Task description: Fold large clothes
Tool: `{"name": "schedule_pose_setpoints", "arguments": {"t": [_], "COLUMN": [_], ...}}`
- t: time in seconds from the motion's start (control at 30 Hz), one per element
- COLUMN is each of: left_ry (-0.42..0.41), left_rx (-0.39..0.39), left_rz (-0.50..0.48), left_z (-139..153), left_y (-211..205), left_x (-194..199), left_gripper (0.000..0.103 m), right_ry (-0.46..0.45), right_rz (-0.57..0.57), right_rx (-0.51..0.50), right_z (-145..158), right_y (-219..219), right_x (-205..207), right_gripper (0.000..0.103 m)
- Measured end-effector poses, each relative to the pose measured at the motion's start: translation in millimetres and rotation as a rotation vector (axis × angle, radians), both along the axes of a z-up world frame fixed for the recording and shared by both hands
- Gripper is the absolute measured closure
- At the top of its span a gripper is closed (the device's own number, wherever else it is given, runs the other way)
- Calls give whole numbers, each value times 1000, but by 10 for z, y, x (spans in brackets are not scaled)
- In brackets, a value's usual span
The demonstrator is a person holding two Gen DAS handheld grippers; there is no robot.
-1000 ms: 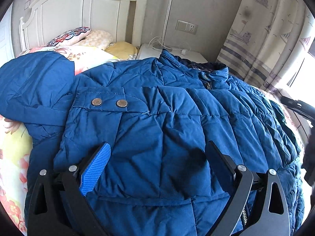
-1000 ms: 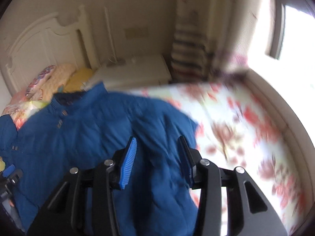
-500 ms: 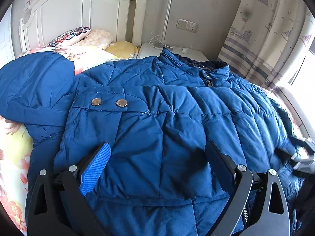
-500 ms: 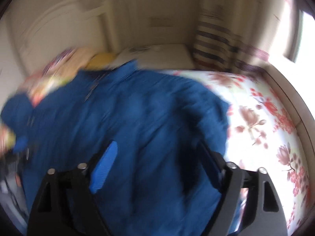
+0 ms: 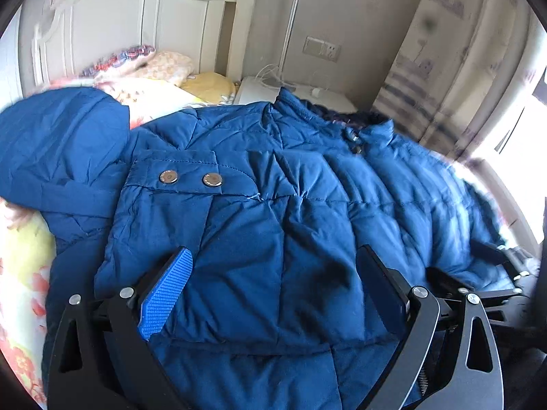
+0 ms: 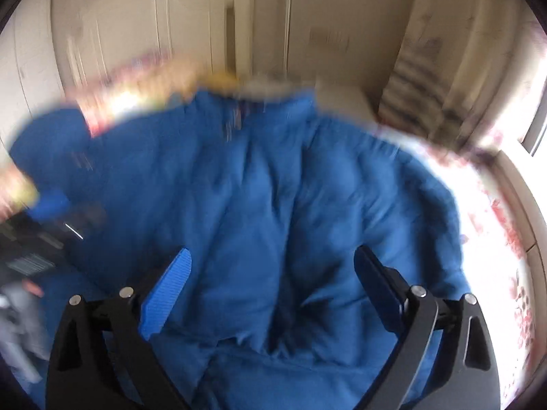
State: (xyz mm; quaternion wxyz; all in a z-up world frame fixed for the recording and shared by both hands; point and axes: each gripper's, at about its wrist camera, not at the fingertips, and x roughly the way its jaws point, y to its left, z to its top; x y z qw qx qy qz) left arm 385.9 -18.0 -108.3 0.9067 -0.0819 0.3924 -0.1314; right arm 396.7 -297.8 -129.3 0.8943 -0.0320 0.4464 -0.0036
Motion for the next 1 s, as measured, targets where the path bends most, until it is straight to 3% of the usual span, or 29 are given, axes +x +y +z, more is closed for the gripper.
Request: {"name": "schedule_pose_setpoints", "arguments": {"t": [0.1,0.13,0.23,0.37,0.4,0.5,0.6,0.67,0.73,0.8,0.87,0.97,1.0], "left_ry": [-6,-15,-8,-48,-61,-83,-27,-16,33,39,-70,-231,-292], "left_rx": [-294,-409,-646,-788,-803,-746,-753,-764,-789,-834,-781,-597,-516], "left_rz": [115,193,425,596,611,696,756,745,721,739,733,627,560], "left_z": [126,151,67,-35,-17,97,20,-9,-91,-138,84,677,919], "left_y": [607,934,1870,2843,2977,3411,3756,3879,3931,3923,3746,3079,2743], "left_x": [-40,-52,-15,48,66,210,452,609,742,726,602,471,424], "left_gripper": [11,11,11,14,14,14,15,34,79,92,95,96,96], "right_ry": [4,3,1,-2,-2,-2,-3,-3,-3,-6,-12,-67,-119], "right_rz": [-2,-1,0,-1,0,1,2,2,2,3,3,-3,-22], "right_rx": [35,49,47,49,51,53,57,60,63,68,80,147,204], "right_z": [17,20,-1,3,-12,-13,-10,-9,-11,-12,-5,55,104], "right_y": [-23,-44,-83,-59,-93,-95,-91,-92,-93,-100,-109,-201,-303], "right_x": [13,28,86,69,69,80,86,89,93,93,86,23,-33], "right_gripper": [6,6,6,5,5,5,5,5,5,5,5,9,15]}}
